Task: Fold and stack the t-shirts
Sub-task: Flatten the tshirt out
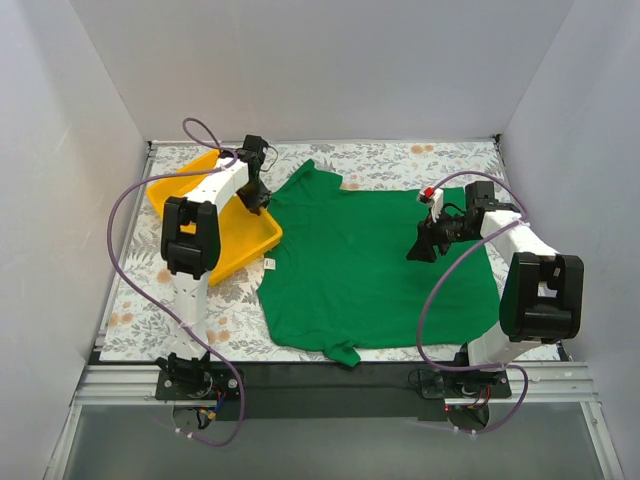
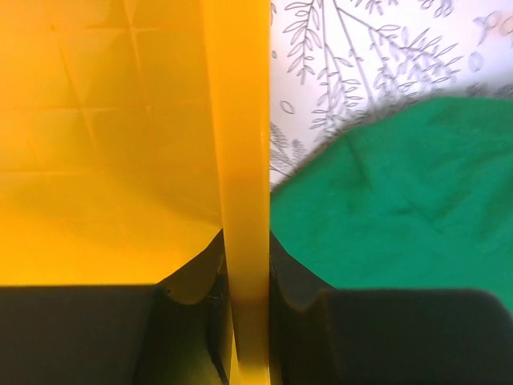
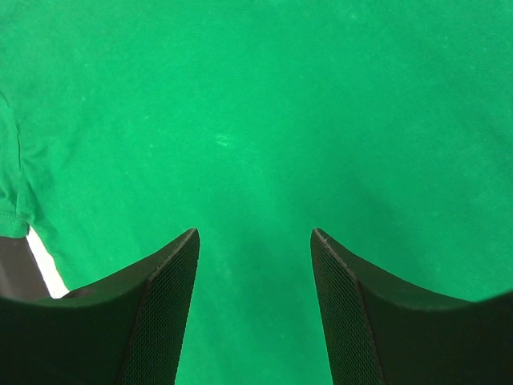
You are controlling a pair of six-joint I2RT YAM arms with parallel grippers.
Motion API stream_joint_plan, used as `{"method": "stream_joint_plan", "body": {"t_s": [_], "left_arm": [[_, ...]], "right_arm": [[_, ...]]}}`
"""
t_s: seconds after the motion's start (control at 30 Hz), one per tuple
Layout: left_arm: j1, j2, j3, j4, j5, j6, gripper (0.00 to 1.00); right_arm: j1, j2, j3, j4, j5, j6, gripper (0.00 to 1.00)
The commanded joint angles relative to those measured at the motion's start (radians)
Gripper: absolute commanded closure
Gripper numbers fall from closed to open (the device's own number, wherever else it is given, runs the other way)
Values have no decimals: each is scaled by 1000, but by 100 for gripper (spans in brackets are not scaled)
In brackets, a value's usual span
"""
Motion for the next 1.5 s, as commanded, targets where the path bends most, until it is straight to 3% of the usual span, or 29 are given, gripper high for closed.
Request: {"method": "stream_joint_plan", "body": {"t_s": [0.0,0.1,0.3,0.4,0.57,0.8,0.87,0.9,0.93,0.97,1.0,1.07,1.2,1.33,1.37,1.47], "left_arm": [[7,-82,-39,38,-94,206,100],[16,-155,-139,148,-52,435,100],[34,-156,-173,245,-21,831,100],[60,-123,-155,283,-30,897,100],[133,-32,-54,259,10,902,100],[200,-20,-43,279,-46,865,96],[209,-24,-44,292,-71,850,82],[219,-24,-46,295,-88,839,71],[223,-32,-43,302,-85,828,48],[225,-38,-38,302,-70,821,35],[225,-46,-30,300,-49,814,32],[223,-87,6,297,25,798,8],[200,-233,-10,329,103,746,7],[203,-508,-258,502,272,622,2],[203,-546,-370,518,379,603,2],[208,-659,-560,519,523,475,5]], "right_arm": [[-2,-11,2,-22,-31,-22,35],[-2,-8,4,-23,-33,-25,35],[-3,-1,5,-26,-36,-25,35],[-3,2,5,-29,-35,-26,35],[-17,2,4,-35,-42,-31,36],[-25,23,7,-43,-48,-34,35],[-25,28,7,-45,-48,-33,36],[-25,28,7,-45,-47,-33,35],[-25,28,7,-48,-45,-34,35],[-25,28,7,-46,-42,-33,35],[-25,28,7,-48,-42,-34,35],[-25,28,7,-46,-28,-36,35],[-32,31,10,-43,4,-40,35],[-67,19,22,-38,28,-40,35],[-80,12,24,-38,30,-37,35],[-118,-4,22,-46,33,-32,35]]}}
